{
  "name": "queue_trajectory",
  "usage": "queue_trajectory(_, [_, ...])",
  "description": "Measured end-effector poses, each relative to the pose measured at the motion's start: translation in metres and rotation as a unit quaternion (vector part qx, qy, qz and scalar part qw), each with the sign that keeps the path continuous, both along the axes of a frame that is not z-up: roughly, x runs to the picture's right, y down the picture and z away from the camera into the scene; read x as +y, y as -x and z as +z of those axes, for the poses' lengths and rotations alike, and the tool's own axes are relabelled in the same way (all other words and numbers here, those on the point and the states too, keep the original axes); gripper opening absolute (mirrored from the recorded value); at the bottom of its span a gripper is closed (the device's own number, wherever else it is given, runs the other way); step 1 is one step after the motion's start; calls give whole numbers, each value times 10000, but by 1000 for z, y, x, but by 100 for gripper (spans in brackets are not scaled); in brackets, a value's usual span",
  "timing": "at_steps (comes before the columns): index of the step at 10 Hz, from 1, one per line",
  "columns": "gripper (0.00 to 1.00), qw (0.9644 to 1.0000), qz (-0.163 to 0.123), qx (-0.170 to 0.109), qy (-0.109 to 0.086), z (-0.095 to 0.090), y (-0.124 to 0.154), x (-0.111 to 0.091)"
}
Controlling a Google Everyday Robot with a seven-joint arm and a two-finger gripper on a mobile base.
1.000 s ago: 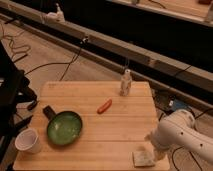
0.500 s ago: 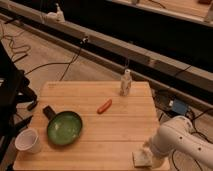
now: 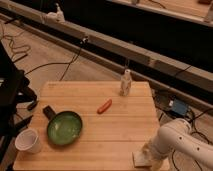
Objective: Wipe the white sponge on the table
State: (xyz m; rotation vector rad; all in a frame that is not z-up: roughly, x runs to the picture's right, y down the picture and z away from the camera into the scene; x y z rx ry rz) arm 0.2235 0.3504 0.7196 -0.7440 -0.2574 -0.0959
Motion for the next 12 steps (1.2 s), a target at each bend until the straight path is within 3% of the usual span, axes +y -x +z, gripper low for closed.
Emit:
queue_trajectory(3, [63,9998,130,-104,-68,6,2,-1])
queue_trajectory(9, [4,9993,137,-222,-251,4,4,-8])
queue_trajectory(12, [0,9989,-2,-274,-370,3,9,-18])
